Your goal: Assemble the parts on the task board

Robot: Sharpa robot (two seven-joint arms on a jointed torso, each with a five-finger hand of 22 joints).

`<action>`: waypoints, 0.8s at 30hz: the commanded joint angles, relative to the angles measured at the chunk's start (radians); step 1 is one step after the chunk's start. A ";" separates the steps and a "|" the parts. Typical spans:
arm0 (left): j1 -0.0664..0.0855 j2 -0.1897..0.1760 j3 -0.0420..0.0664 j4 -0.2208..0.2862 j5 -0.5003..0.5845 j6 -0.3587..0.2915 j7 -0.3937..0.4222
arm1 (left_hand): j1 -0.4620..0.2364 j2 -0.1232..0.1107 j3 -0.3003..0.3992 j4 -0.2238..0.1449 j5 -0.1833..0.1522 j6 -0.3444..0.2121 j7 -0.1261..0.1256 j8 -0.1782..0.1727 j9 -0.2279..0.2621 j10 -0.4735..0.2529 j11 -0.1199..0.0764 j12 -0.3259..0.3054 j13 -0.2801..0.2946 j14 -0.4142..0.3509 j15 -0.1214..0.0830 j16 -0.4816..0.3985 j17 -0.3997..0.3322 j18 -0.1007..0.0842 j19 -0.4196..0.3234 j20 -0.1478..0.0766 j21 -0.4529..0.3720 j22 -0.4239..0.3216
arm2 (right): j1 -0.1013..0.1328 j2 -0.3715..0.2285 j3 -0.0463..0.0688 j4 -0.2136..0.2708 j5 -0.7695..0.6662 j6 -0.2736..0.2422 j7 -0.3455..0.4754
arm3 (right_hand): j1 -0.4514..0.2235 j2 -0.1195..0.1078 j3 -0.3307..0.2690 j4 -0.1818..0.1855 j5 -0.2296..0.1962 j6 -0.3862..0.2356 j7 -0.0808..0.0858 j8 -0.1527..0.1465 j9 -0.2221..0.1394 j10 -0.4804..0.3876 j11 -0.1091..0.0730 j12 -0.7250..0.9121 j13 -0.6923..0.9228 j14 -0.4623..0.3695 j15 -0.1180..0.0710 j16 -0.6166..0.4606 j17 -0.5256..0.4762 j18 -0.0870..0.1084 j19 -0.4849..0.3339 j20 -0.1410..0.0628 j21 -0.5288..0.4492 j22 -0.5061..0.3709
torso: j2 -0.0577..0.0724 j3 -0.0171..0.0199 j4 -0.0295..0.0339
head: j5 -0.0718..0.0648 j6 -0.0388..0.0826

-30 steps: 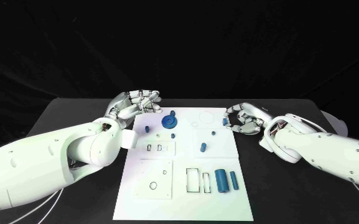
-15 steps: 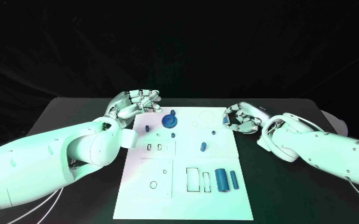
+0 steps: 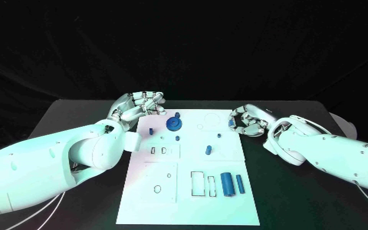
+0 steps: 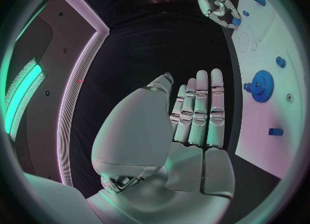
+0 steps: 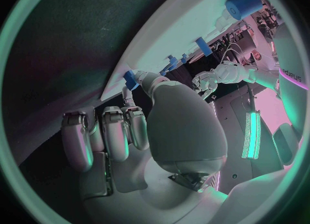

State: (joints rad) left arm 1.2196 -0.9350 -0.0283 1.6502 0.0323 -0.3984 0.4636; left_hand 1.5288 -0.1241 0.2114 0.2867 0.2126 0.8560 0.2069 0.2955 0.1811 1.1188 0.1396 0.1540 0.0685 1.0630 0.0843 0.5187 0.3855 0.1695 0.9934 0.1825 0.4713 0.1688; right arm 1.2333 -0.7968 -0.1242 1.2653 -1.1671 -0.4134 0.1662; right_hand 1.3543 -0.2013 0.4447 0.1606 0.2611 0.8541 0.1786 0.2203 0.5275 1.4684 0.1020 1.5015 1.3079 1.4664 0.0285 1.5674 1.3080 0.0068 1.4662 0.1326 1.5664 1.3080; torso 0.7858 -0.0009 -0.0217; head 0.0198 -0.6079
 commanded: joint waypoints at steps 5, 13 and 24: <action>0.001 0.000 0.001 0.003 -0.004 0.017 0.004 | 0.003 -0.006 0.005 0.002 -0.004 -0.001 0.004 -0.002 -0.001 0.004 0.003 -0.003 0.001 -0.008 -0.001 0.007 0.001 0.012 0.002 0.001 0.005 0.001 | 0.000 0.002 0.000 -0.003 -0.014 0.021 -0.011 | 0.001 0.009 0.005 0.001 -0.006 0.008 0.000 0.003 0.001 0.015 -0.005 0.005 0.170 0.104 -0.001 0.003 0.263 -0.007 0.105 0.004 0.004 0.263 | 0.000 0.0003 0.0001 | -0.001 0.000; 0.001 -0.001 0.001 0.004 -0.004 0.016 0.004 | 0.001 -0.006 0.007 0.002 -0.004 -0.002 0.005 -0.002 -0.002 0.004 0.003 -0.004 0.001 -0.010 -0.001 0.008 0.003 0.012 0.001 0.001 0.006 0.001 | 0.000 0.004 0.000 -0.004 -0.019 0.028 -0.014 | 0.003 0.016 0.011 -0.003 -0.006 0.024 -0.006 0.010 0.005 0.018 -0.010 0.006 0.172 0.104 -0.005 0.003 0.263 -0.007 0.105 0.000 0.004 0.263 | 0.001 0.0002 -0.0007 | -0.002 -0.002; 0.001 -0.003 0.001 0.005 -0.004 0.015 0.004 | 0.001 -0.006 0.007 0.002 -0.004 -0.002 0.005 -0.002 -0.002 0.004 0.003 -0.004 0.001 -0.010 -0.001 0.008 0.003 0.012 0.001 0.001 0.006 0.001 | 0.000 0.005 0.000 0.000 -0.021 -0.025 -0.026 | 0.015 0.059 0.041 -0.021 -0.015 0.079 -0.035 0.046 0.026 0.031 -0.036 0.015 0.184 0.104 -0.028 0.003 0.263 -0.007 0.105 -0.020 0.004 0.263 | 0.001 -0.0001 0.0008 | -0.004 -0.003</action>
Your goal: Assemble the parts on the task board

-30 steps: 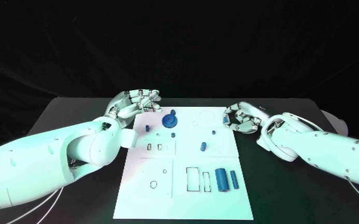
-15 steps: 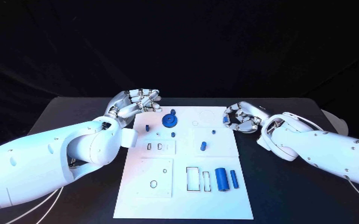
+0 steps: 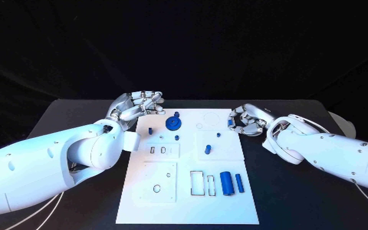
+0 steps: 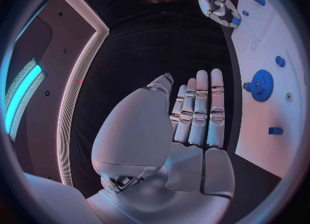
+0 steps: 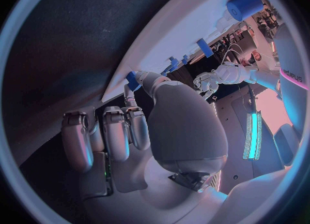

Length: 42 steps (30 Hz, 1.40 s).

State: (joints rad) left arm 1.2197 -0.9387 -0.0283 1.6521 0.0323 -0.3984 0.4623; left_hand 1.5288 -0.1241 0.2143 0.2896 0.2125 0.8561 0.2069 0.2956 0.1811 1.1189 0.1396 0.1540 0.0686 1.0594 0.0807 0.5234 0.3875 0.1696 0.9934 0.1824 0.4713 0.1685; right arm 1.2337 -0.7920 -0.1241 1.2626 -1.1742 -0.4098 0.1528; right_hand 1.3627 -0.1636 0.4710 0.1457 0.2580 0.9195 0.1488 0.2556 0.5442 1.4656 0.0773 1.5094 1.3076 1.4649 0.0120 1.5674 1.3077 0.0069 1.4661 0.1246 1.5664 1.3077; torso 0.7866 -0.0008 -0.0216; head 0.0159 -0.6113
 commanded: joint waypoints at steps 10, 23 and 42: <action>0.001 -0.002 0.001 0.005 -0.004 0.014 0.006 | 0.001 -0.006 0.005 0.000 -0.004 -0.002 0.005 -0.002 -0.002 0.004 0.003 -0.004 0.001 -0.006 0.002 0.003 0.001 0.012 0.001 0.001 0.006 0.002 | 0.001 -0.011 0.002 0.038 -0.014 -0.093 -0.036 | 0.013 0.045 0.037 -0.020 -0.018 0.024 -0.014 0.027 0.021 0.038 -0.020 0.009 0.189 0.106 -0.020 0.003 0.263 -0.007 0.105 -0.021 0.004 0.263 | -0.001 -0.0001 0.0010 | 0.002 -0.003; 0.001 0.004 0.000 -0.010 -0.004 0.014 0.006 | 0.001 -0.006 0.007 -0.001 -0.004 -0.002 0.005 -0.003 -0.002 0.005 0.003 -0.005 0.001 -0.007 0.002 0.004 0.002 0.012 0.000 0.001 0.007 0.002 | 0.048 -0.034 0.007 0.269 -0.089 -0.118 -0.251 | 0.002 0.053 0.046 -0.022 -0.003 0.017 -0.014 0.031 0.028 0.035 -0.021 0.006 0.184 0.106 -0.022 0.003 0.263 -0.007 0.105 -0.024 0.004 0.263 | -0.011 -0.0031 -0.0024 | 0.012 -0.005; 0.001 0.040 0.000 -0.068 0.003 0.013 0.007 | 0.002 -0.006 0.009 -0.001 -0.004 -0.001 0.004 -0.003 -0.002 0.005 0.003 -0.005 0.001 -0.008 0.002 0.005 0.003 0.012 0.000 0.001 0.008 0.002 | 0.004 0.183 -0.014 0.328 -0.304 -0.077 -0.421 | -0.028 0.049 0.043 -0.017 0.001 0.022 -0.021 0.044 0.040 0.036 -0.026 0.006 0.185 0.106 -0.026 0.003 0.263 -0.007 0.105 -0.028 0.004 0.263 | -0.028 -0.0182 0.0088 | 0.055 -0.037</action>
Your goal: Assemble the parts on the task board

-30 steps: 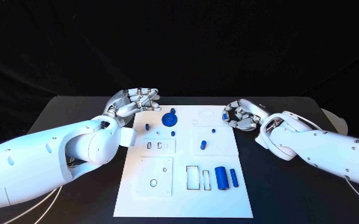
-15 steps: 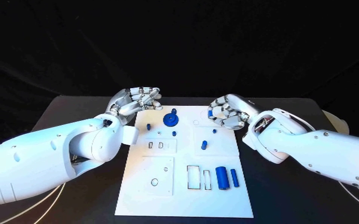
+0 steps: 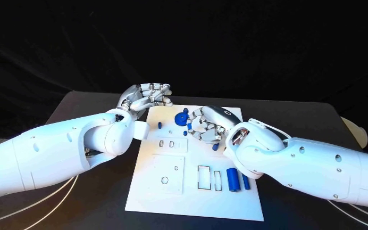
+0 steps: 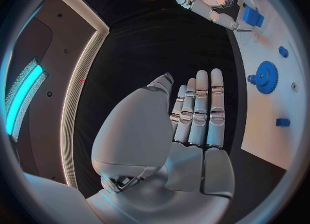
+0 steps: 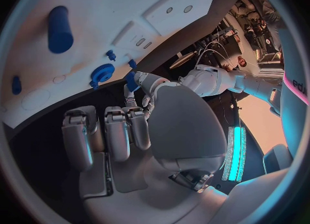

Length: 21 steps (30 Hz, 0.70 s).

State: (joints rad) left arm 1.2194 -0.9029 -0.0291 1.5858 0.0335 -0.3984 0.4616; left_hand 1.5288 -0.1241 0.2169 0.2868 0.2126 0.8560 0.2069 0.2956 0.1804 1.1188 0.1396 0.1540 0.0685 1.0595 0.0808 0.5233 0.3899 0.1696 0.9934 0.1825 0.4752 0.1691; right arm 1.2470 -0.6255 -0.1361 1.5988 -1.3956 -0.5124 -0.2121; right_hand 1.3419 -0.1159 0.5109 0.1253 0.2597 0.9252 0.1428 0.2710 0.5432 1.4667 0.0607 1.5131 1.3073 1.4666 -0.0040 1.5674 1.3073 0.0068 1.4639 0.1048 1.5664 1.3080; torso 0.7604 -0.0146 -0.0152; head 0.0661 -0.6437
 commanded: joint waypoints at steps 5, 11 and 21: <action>0.001 0.007 0.001 -0.006 0.003 0.010 0.009 | 0.002 -0.007 0.006 0.001 -0.004 -0.001 0.004 -0.003 -0.001 0.005 0.003 -0.005 0.001 -0.008 0.002 0.005 0.001 0.012 0.000 0.001 0.004 0.002 | -0.034 0.055 -0.006 -0.025 -0.111 0.036 -0.071 | -0.015 0.000 0.002 0.006 -0.001 0.016 -0.015 0.031 0.042 0.035 -0.010 0.001 0.185 0.104 -0.011 0.003 0.263 -0.007 0.107 -0.009 0.004 0.263 | -0.001 -0.0046 0.0036 | 0.009 -0.008; 0.001 0.009 0.001 -0.008 0.003 0.008 0.010 | 0.002 -0.007 0.007 0.001 -0.004 -0.001 0.004 -0.002 -0.001 0.005 0.003 -0.005 0.001 -0.008 0.002 0.005 0.001 0.012 0.000 0.001 0.004 0.002 | -0.056 0.096 -0.010 -0.048 -0.140 0.047 -0.085 | -0.026 -0.002 -0.001 0.010 0.000 0.015 -0.017 0.032 0.045 0.035 -0.012 0.001 0.185 0.104 -0.012 0.003 0.263 -0.007 0.107 -0.010 0.004 0.263 | -0.001 -0.0035 0.0037 | 0.016 -0.017; 0.001 0.011 0.001 -0.007 0.003 0.010 0.010 | 0.002 -0.007 0.007 0.001 -0.004 -0.001 0.004 -0.002 -0.001 0.006 0.003 -0.005 0.001 -0.009 0.002 0.005 0.001 0.012 -0.001 0.001 0.004 0.002 | -0.072 0.134 -0.016 -0.085 -0.157 0.050 -0.097 | -0.035 -0.007 -0.003 0.013 -0.002 0.014 -0.018 0.034 0.046 0.035 -0.012 0.001 0.184 0.104 -0.013 0.003 0.263 -0.007 0.107 -0.011 0.004 0.263 | -0.001 -0.0018 0.0020 | 0.020 -0.019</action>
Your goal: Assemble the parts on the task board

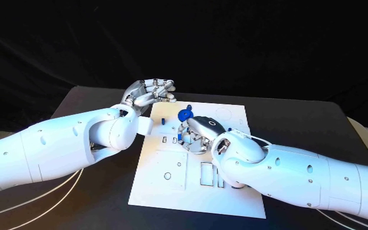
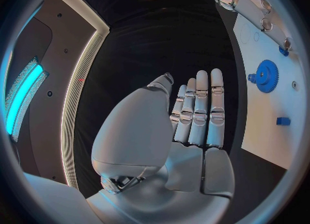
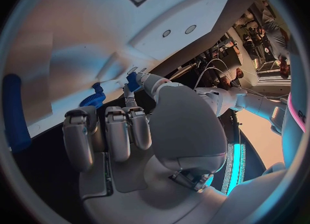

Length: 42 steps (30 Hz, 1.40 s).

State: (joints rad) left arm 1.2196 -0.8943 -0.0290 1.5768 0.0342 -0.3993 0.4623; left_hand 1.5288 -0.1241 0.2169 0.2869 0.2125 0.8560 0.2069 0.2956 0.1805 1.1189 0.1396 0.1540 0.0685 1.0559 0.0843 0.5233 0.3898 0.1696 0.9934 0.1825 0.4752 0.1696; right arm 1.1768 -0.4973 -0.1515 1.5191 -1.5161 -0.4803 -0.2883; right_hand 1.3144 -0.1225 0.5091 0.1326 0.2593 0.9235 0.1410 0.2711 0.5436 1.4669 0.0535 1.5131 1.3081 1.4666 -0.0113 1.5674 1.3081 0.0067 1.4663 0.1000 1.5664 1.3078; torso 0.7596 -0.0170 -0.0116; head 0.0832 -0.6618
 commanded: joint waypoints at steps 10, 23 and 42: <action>0.001 0.003 0.001 0.003 0.002 0.013 0.009 | 0.002 -0.007 0.007 0.001 -0.004 -0.001 0.004 -0.002 -0.001 0.006 0.003 -0.005 0.001 -0.006 -0.001 0.005 0.002 0.012 -0.001 0.001 0.004 0.001 | -0.009 0.022 -0.003 -0.024 -0.042 0.035 -0.025 | -0.012 -0.002 -0.003 0.007 -0.004 0.015 -0.016 0.034 0.046 0.034 -0.006 0.000 0.183 0.104 -0.006 0.003 0.263 -0.007 0.105 -0.007 0.004 0.263 | 0.000 0.0007 -0.0012 | 0.004 -0.006; 0.001 0.002 0.001 0.003 0.002 0.015 0.007 | 0.001 -0.007 0.008 0.002 -0.004 0.000 0.004 -0.002 -0.001 0.006 0.003 -0.005 0.001 -0.006 -0.001 0.006 0.002 0.012 -0.001 0.001 0.004 0.001 | -0.014 0.025 -0.004 -0.031 -0.048 0.063 -0.026 | -0.017 -0.010 -0.006 0.006 -0.008 0.012 -0.016 0.034 0.047 0.033 -0.006 -0.001 0.182 0.104 -0.007 0.003 0.263 -0.007 0.105 -0.008 0.004 0.263 | -0.001 0.0001 -0.0024 | 0.005 -0.009; 0.001 0.000 0.001 0.003 0.002 0.015 0.006 | 0.000 -0.007 0.009 0.002 -0.004 0.000 0.005 -0.002 -0.001 0.007 0.003 -0.005 0.001 -0.007 -0.001 0.006 0.003 0.012 -0.002 0.001 0.004 0.001 | -0.016 0.027 -0.005 -0.033 -0.056 0.058 -0.033 | -0.042 -0.034 -0.012 0.013 -0.026 -0.020 -0.003 0.019 0.042 0.015 0.004 -0.016 0.163 0.104 0.000 0.003 0.263 -0.007 0.105 -0.004 0.004 0.263 | 0.000 -0.0001 -0.0025 | -0.001 -0.006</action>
State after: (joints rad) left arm 1.2196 -0.8956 -0.0290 1.5777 0.0345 -0.3988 0.4617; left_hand 1.5288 -0.1241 0.2197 0.2897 0.2125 0.8561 0.2069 0.2956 0.1806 1.1189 0.1396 0.1540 0.0685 1.0560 0.0842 0.5232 0.3918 0.1696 0.9934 0.1824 0.4751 0.1692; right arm 1.1657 -0.4716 -0.1528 1.4880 -1.5591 -0.4492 -0.3052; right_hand 1.2779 -0.1542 0.4993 0.1421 0.2378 0.9122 0.1377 0.2954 0.5890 1.4668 0.0536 1.5012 1.3077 1.4666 -0.0111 1.5674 1.3076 0.0067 1.4663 0.1002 1.5664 1.3073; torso 0.7590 -0.0169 -0.0145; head 0.0827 -0.6682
